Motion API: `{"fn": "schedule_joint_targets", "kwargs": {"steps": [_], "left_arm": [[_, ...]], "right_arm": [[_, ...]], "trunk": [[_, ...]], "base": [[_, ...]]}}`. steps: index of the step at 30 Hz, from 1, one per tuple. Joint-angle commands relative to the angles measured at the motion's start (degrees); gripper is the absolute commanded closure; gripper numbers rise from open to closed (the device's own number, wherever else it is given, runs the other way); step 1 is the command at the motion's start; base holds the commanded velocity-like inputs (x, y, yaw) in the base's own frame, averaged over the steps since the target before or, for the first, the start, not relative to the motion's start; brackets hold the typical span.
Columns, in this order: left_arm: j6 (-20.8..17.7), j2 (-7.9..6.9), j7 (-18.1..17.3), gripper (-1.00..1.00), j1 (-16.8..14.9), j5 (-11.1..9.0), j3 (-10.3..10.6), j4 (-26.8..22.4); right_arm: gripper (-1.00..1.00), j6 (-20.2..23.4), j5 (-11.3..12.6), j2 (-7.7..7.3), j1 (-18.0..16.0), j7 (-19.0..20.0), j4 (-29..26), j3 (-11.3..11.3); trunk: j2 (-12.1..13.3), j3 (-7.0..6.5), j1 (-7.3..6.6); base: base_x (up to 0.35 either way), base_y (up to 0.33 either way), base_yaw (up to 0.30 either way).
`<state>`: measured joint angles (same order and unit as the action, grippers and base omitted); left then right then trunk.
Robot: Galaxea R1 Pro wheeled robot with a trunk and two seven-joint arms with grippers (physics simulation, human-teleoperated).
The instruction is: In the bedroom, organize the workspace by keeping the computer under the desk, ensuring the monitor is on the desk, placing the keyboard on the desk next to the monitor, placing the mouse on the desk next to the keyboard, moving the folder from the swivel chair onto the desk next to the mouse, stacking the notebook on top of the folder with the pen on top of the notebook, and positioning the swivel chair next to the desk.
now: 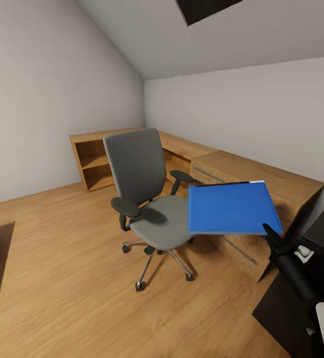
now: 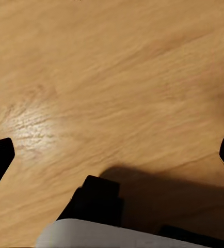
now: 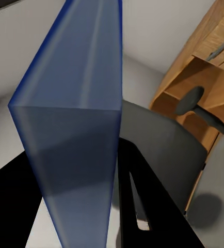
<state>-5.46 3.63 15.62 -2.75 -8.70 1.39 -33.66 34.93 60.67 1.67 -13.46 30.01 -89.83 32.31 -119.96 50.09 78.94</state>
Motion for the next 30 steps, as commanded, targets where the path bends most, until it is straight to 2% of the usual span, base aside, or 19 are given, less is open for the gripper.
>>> {"fn": "schedule_joint_targets", "kwargs": {"steps": [1,8,14,30], "left_arm": [[-0.2,-0.01,-0.2,-1.00,-0.2,-0.5,0.2,0.5],[0.2,0.25,-2.0,-1.00,-1.6,-0.3,0.2,3.4],[5.9,0.51,-2.2,-1.00,-1.8,-0.2,0.2,3.8],[6.4,0.75,-2.2,-1.00,-1.8,-0.2,0.4,5.3]], "right_arm": [[1.00,-0.2,0.1,0.04,-0.1,0.5,0.0,0.1],[1.00,-1.4,0.1,-0.15,0.0,2.1,0.0,0.1],[1.00,-1.5,0.1,-0.26,0.0,2.2,0.0,0.4],[1.00,-1.6,0.0,-0.07,0.0,2.2,0.0,0.5]], "trunk": [[0.4,-0.13,-0.23],[3.2,-1.39,-1.77],[5.6,-2.47,-3.09],[12.0,-5.34,-6.60]], "base": [[0.000,0.000,-0.271],[0.000,0.000,-0.276],[0.000,0.000,-0.279],[0.000,0.000,-0.279]]}}
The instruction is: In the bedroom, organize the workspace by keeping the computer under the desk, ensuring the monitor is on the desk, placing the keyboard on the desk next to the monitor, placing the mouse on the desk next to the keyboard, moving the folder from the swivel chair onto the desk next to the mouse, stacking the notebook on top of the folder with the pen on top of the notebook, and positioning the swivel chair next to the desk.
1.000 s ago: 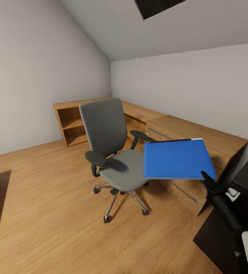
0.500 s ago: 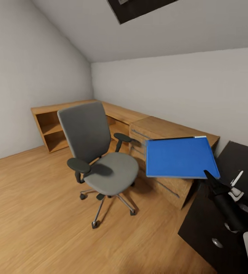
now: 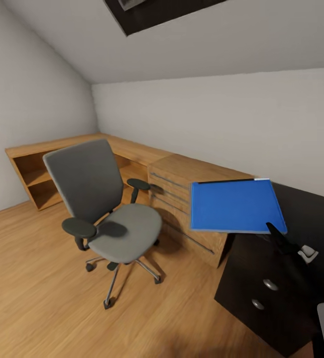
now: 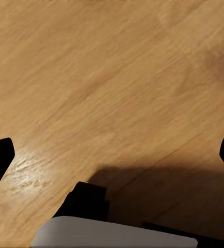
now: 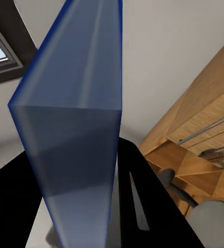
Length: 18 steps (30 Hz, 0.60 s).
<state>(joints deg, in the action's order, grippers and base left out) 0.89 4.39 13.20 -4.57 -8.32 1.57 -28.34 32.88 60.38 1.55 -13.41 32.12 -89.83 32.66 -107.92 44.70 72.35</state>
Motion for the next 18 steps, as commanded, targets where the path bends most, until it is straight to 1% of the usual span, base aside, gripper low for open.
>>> {"fn": "schedule_joint_targets", "kwargs": {"steps": [1,8,12,16,18], "left_arm": [[0.1,0.05,0.2,-1.00,0.0,-0.6,0.2,0.0],[-0.1,0.19,0.2,-1.00,0.0,-0.6,0.3,0.3],[-0.1,0.18,0.2,-1.00,0.0,-0.6,0.3,0.6],[-0.1,0.18,0.2,-1.00,0.0,-0.6,0.3,1.2],[0.0,0.18,0.2,-1.00,0.0,-0.6,0.3,1.3]], "right_arm": [[1.00,0.4,0.3,0.05,-0.1,0.1,0.0,0.1],[1.00,0.3,0.2,0.02,-0.1,0.0,0.2,0.2],[1.00,-1.6,0.0,-0.11,0.0,-0.2,0.4,1.0],[1.00,-2.2,0.0,-0.13,-0.1,-0.4,0.5,1.4],[1.00,-2.3,0.0,-0.14,-0.1,-1.2,0.5,1.5]], "trunk": [[0.4,-0.14,-0.23],[3.2,-1.39,-1.77],[4.8,-2.11,-2.65],[6.4,-2.83,-3.53],[7.2,-3.19,-3.97]], "base": [[0.000,0.000,-0.279],[0.000,0.000,-0.279],[0.000,0.000,-0.279],[0.000,0.000,-0.279],[0.000,0.000,-0.279]]}}
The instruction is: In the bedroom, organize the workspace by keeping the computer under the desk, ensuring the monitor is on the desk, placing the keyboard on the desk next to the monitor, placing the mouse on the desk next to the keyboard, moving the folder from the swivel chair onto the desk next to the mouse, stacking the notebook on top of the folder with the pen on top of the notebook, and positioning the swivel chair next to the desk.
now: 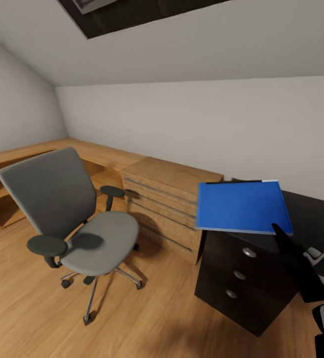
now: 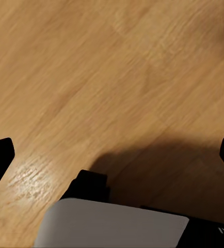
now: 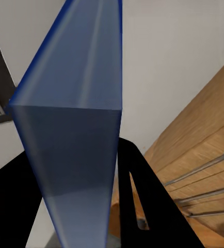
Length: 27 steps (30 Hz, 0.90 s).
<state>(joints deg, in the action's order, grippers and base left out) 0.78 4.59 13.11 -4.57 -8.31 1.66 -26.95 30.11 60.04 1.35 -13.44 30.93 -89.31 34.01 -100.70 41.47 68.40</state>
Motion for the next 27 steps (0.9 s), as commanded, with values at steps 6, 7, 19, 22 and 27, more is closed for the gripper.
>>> {"fn": "schedule_joint_targets", "kwargs": {"steps": [6,7,19,22,27], "left_arm": [[0.1,0.03,0.2,-1.00,0.0,-0.6,0.2,0.1],[0.1,0.06,0.2,-1.00,0.0,-0.6,0.2,0.1],[0.1,0.24,0.2,-1.00,0.0,-0.6,0.2,0.2],[0.1,0.25,0.2,-1.00,0.0,-0.6,0.2,0.2],[0.3,0.31,0.2,-1.00,0.0,-0.6,0.2,0.6]], "right_arm": [[1.00,0.4,0.4,-0.03,0.0,-3.5,0.0,0.3],[1.00,0.4,0.4,-0.03,0.0,-3.6,0.0,0.3],[1.00,0.4,0.4,-0.04,0.0,-3.9,0.0,2.7],[1.00,0.2,0.4,0.02,0.0,-4.6,0.2,2.8],[1.00,-0.3,0.4,-0.03,0.0,-5.1,0.5,2.9]], "trunk": [[2.4,-1.03,-1.33],[2.8,-1.21,-1.55],[7.6,-3.10,-4.19],[8.8,-3.54,-4.85],[10.8,-4.27,-5.94]], "base": [[0.000,0.000,-0.279],[0.000,0.000,-0.279],[0.000,0.000,-0.279],[0.000,0.000,-0.279],[0.000,0.000,-0.279]]}}
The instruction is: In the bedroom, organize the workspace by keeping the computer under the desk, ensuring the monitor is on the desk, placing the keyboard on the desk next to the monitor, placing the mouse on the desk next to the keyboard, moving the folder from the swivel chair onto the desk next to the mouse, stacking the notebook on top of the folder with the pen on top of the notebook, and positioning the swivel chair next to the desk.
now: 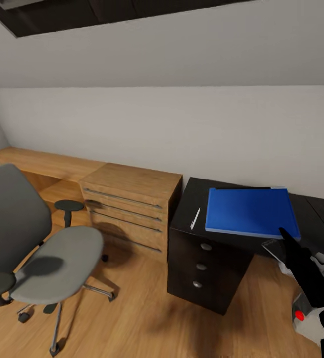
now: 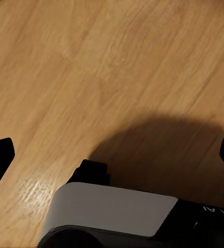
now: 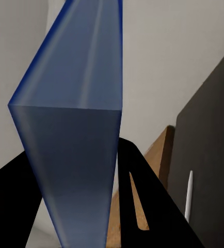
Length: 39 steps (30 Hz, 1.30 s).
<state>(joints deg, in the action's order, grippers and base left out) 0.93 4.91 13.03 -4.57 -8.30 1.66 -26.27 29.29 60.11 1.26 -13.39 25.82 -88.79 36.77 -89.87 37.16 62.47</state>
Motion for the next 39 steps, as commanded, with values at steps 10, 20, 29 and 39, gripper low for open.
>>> {"fn": "schedule_joint_targets", "kwargs": {"steps": [10,20,29,39], "left_arm": [[5.4,-0.25,0.4,-1.00,0.0,-0.6,0.1,0.1],[8.7,-0.29,0.4,-1.00,0.0,-0.7,0.0,0.8],[8.7,-0.18,0.3,-1.00,0.0,-0.7,0.0,1.0],[8.7,-0.08,0.3,-1.00,0.0,-0.7,0.0,1.0]], "right_arm": [[1.00,-1.5,0.3,0.06,-0.1,0.0,0.7,0.1],[1.00,-2.3,0.3,-0.03,-0.1,-0.3,0.8,0.1],[1.00,-2.3,0.3,-0.03,-0.1,-1.0,1.2,0.8],[1.00,-2.3,0.3,-0.03,-0.1,-1.0,1.3,0.8]], "trunk": [[4.0,-1.42,-2.21],[8.0,-2.88,-4.40],[11.6,-4.21,-6.38],[15.6,-5.70,-8.58]], "base": [[0.000,0.000,-0.279],[0.000,0.000,-0.279],[0.000,0.000,-0.279],[0.000,0.000,-0.279]]}}
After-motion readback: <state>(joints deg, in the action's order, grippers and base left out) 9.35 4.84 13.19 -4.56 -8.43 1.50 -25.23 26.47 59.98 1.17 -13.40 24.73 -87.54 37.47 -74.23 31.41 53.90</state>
